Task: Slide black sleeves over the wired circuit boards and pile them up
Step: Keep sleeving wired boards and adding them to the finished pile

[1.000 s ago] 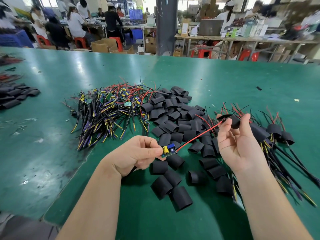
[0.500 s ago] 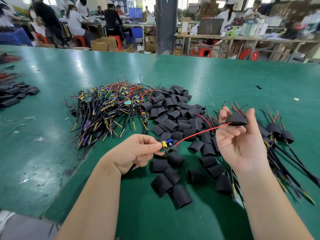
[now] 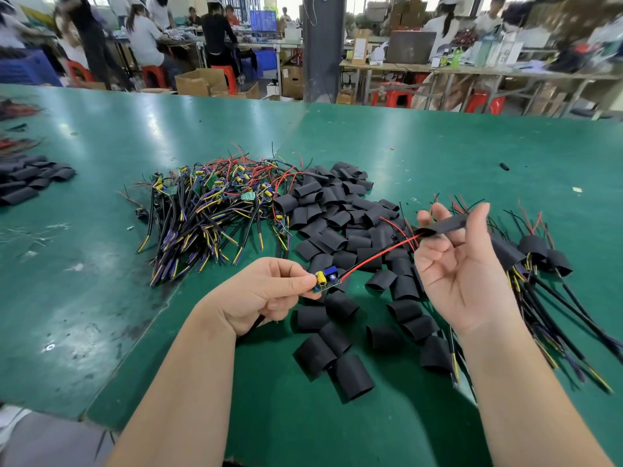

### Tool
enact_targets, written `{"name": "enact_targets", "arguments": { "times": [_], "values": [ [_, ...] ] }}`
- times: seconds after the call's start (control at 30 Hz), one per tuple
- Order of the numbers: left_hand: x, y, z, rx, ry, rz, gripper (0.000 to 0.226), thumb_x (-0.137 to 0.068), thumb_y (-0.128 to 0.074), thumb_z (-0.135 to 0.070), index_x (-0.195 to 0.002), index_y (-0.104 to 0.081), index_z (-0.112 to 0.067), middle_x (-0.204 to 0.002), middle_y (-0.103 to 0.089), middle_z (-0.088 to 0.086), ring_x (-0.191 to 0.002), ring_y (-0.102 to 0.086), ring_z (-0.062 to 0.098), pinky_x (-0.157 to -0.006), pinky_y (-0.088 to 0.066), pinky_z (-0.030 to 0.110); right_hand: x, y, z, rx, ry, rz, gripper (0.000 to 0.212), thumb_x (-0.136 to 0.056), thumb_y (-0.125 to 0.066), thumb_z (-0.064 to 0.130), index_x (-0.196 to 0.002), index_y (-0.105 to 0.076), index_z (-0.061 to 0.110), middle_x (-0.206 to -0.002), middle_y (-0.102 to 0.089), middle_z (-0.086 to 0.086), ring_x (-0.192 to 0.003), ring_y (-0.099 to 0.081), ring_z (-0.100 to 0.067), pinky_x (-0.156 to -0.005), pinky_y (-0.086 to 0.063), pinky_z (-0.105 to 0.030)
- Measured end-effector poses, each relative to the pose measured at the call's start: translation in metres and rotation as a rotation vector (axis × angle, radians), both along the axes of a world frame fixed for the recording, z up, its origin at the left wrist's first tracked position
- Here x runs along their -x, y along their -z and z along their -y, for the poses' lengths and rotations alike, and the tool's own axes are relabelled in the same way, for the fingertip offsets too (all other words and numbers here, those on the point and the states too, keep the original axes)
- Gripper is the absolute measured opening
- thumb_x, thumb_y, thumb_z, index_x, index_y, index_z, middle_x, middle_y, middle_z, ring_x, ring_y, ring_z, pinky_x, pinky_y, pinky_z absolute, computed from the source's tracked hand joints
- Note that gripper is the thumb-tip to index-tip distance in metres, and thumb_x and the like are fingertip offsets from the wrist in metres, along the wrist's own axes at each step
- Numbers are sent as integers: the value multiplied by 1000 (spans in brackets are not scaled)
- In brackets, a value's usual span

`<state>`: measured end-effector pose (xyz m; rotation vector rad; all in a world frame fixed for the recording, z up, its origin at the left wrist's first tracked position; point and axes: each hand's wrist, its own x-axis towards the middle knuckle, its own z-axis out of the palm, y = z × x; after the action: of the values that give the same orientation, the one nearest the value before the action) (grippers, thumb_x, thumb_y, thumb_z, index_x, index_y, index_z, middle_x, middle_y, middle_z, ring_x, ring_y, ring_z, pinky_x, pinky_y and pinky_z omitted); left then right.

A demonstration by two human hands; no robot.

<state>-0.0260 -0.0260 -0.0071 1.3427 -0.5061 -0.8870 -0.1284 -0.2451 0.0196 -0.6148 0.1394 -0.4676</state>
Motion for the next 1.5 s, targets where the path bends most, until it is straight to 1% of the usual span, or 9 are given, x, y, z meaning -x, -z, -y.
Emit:
{"name": "enact_targets", "arguments": {
  "times": [0.13,0.27,0.47,0.7,0.9,1.17,1.3,1.4,1.5],
  "values": [
    [-1,1,3,-8,-67,15,12,-72,-68,-20,-61,-68,-17,-75,-70,7,-34,-27,2,-37,-22,11,-2,5,-9,174,-48,-19,33,-77,-63,22,-107,-57,8,-96,-73,-9,-54,-51,-3,-58,-47,-13],
    [2,1,9,64,-61,18,17,-72,-77,-17,-59,-67,-22,-74,-70,9,-33,-27,3,-38,-20,12,-3,13,-28,396,-204,-76,33,-70,-66,10,-103,-64,8,-102,-73,-9,-56,-54,-4,-58,-48,-13],
    [5,1,11,135,-50,4,19,-75,-67,-11,-60,-65,-24,-71,-66,11,-33,-26,3,-38,-19,13,-4,16,-38,485,-260,-86,32,-74,-63,8,-106,-62,3,-103,-72,-12,-58,-58,-9,-61,-50,-17],
    [8,-3,11,143,-13,18,26,-76,-63,-6,-59,-65,-25,-50,-58,-5,-32,-25,3,-40,-16,15,-4,18,-41,395,-286,-30,16,-78,-58,9,-90,-67,11,-102,-72,-16,-51,-58,-9,-55,-50,-17],
    [8,-2,11,121,-40,1,26,-71,-64,-4,-55,-63,-24,-59,-65,1,-32,-24,3,-39,-16,14,-2,17,-36,597,-249,-52,28,-72,-68,17,-95,-60,3,-101,-72,-18,-51,-55,-14,-58,-50,-22],
    [6,0,10,44,-10,-58,24,-69,-66,-3,-54,-67,-21,-49,-59,-4,-31,-26,0,-38,-17,11,-2,23,-43,627,-359,-32,13,-79,-64,12,-91,-69,7,-104,-70,-22,-56,-61,-16,-56,-50,-23],
    [3,-1,11,6,-38,-66,19,-65,-77,-7,-54,-66,-19,-51,-55,-2,-32,-27,1,-36,-19,11,-5,26,-48,752,-316,-79,20,-74,-64,14,-93,-66,7,-103,-70,-23,-57,-61,-16,-56,-48,-23],
    [1,2,13,-8,-81,-83,25,-72,-70,-5,-52,-65,-19,-57,-57,1,-32,-28,1,-34,-20,11,-7,29,-52,739,-308,-88,22,-72,-66,15,-93,-65,8,-99,-67,-28,-58,-61,-16,-57,-49,-23],
    [-1,8,16,-27,-168,-55,36,-81,-65,0,-51,-65,-19,-53,-55,-3,-35,-30,3,-32,-23,13,-8,33,-53,812,-231,-152,18,-79,-68,11,-96,-64,13,-94,-72,-15,-61,-60,-13,-59,-49,-22]
  ]
}}
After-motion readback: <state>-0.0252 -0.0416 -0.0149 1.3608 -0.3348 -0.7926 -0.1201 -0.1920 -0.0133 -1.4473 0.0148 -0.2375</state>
